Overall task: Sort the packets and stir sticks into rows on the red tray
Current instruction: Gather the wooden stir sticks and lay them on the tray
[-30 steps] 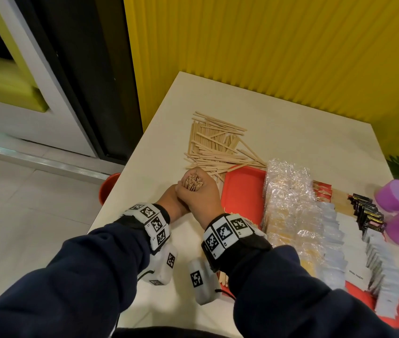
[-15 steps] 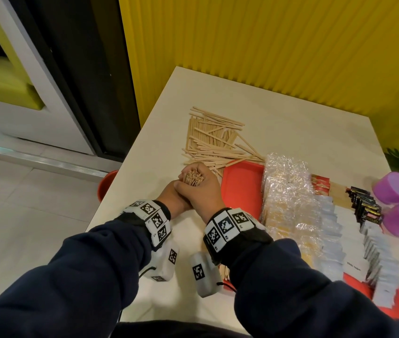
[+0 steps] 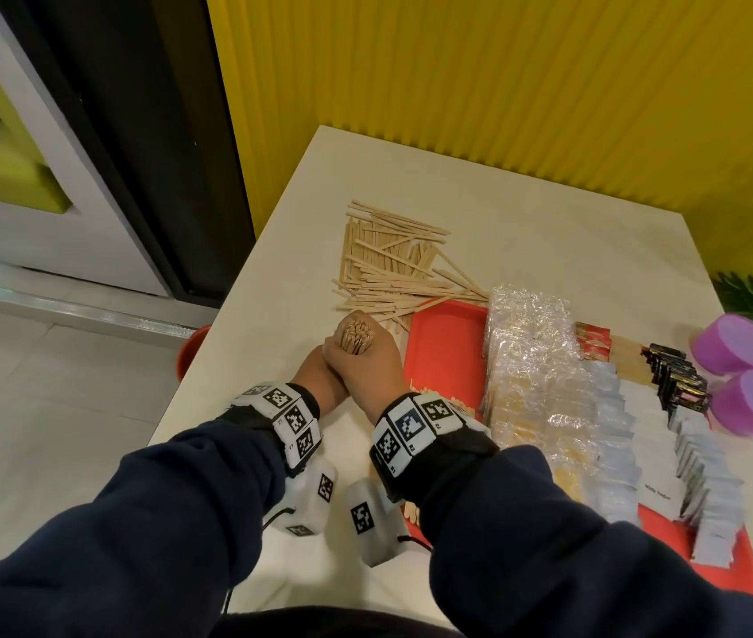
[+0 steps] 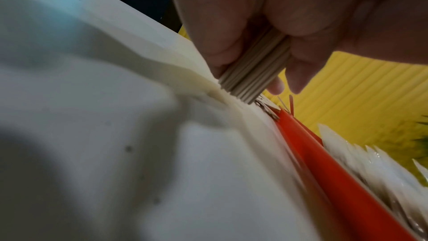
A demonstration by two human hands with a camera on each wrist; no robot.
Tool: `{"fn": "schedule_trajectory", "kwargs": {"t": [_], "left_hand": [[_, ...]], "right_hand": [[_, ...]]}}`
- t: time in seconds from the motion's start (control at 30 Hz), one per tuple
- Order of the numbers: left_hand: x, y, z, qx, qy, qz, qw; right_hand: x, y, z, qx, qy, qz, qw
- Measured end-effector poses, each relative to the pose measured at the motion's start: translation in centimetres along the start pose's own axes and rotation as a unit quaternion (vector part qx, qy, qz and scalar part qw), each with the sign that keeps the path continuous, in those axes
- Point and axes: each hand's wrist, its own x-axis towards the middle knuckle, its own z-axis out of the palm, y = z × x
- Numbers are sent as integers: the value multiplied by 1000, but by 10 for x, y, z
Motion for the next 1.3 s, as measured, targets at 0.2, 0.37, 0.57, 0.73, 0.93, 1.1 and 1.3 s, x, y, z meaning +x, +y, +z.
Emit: {"fn": "schedule_trajectory", "kwargs": {"t": [0.2,0.37,0.57,0.73,0.93,1.1,1.3], "left_hand": [[-3,-4,6,51,-19,15,998],[-16,23,12,70,-67,110,989],[-34,53,32,7,-168,69,983],[-42,38,53,-9,-253,-14,967],[-45,11,50,74,-243,-65,965],[-45,-1,45,3,-171,-118,978],[-44,1,57,-37,-196,-143,969]], "right_hand": [[-3,8,-8,-51,-17,74,996],[0,-11,-26,-59,-16,73,995],[-4,-34,-71,-39,-92,123,987],[-18,-19,-93,-33,-20,211,977],[-39,2,-111,-36,38,299,953],[-50,8,-116,-20,26,356,934],[-54,13,-109,-165,-6,342,925]]}}
